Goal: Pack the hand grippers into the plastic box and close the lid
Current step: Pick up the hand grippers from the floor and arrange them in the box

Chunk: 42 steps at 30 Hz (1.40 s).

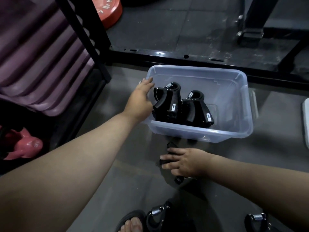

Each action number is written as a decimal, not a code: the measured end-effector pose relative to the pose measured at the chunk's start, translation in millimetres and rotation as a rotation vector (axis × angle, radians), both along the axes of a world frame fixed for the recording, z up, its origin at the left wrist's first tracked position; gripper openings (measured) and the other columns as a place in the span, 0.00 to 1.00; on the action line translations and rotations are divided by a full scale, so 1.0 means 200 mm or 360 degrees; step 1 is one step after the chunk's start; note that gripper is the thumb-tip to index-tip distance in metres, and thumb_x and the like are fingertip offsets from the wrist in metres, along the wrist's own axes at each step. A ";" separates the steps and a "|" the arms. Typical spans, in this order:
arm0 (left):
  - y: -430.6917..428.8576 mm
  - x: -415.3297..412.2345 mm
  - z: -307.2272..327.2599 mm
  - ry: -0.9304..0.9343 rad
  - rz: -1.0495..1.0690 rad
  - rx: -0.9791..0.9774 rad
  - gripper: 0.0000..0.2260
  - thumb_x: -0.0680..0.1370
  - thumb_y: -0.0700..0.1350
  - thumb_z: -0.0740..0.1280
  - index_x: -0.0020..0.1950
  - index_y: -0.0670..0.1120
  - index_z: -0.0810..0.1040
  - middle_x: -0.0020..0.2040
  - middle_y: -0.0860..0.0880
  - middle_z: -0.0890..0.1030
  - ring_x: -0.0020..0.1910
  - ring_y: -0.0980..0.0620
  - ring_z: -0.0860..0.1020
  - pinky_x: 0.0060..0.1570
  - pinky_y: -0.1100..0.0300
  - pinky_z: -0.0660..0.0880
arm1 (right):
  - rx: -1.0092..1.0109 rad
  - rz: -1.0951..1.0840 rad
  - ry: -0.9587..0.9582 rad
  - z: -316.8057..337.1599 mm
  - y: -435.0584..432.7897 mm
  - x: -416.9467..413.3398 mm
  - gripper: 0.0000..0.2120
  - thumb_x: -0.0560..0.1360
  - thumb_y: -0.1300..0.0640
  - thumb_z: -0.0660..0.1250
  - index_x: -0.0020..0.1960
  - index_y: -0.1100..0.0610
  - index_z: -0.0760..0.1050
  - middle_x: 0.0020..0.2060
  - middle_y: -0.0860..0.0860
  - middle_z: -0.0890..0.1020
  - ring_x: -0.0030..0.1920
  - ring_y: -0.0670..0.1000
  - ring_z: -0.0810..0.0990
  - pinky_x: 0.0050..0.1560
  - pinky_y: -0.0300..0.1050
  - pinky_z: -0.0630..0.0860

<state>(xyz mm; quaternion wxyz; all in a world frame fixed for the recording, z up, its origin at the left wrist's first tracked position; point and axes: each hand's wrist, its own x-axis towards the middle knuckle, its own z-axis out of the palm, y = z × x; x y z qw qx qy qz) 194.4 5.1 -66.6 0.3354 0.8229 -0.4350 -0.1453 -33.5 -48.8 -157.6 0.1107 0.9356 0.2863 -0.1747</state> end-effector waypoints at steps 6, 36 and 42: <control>-0.01 0.00 0.04 0.0072 0.0072 0.0129 0.33 0.71 0.29 0.60 0.76 0.44 0.64 0.79 0.47 0.55 0.77 0.52 0.55 0.67 0.71 0.50 | -0.0081 -0.0027 0.0134 0.06 -0.01 -0.05 0.22 0.79 0.55 0.59 0.73 0.47 0.62 0.78 0.43 0.55 0.71 0.61 0.65 0.70 0.63 0.57; -0.05 -0.50 0.05 0.0099 -0.0089 0.0147 0.33 0.71 0.30 0.58 0.76 0.47 0.65 0.78 0.55 0.56 0.76 0.59 0.56 0.66 0.75 0.48 | 0.2538 -0.2913 0.0330 0.86 -0.49 -0.54 0.05 0.74 0.65 0.61 0.47 0.67 0.73 0.39 0.63 0.76 0.38 0.58 0.77 0.42 0.54 0.74; -0.05 -0.51 0.04 0.0077 -0.0058 0.0155 0.32 0.72 0.29 0.58 0.75 0.48 0.66 0.78 0.56 0.57 0.75 0.60 0.56 0.62 0.82 0.46 | 0.1801 -0.3040 0.0195 0.62 -0.53 -0.43 0.06 0.75 0.59 0.63 0.42 0.60 0.76 0.33 0.55 0.77 0.31 0.53 0.74 0.31 0.43 0.70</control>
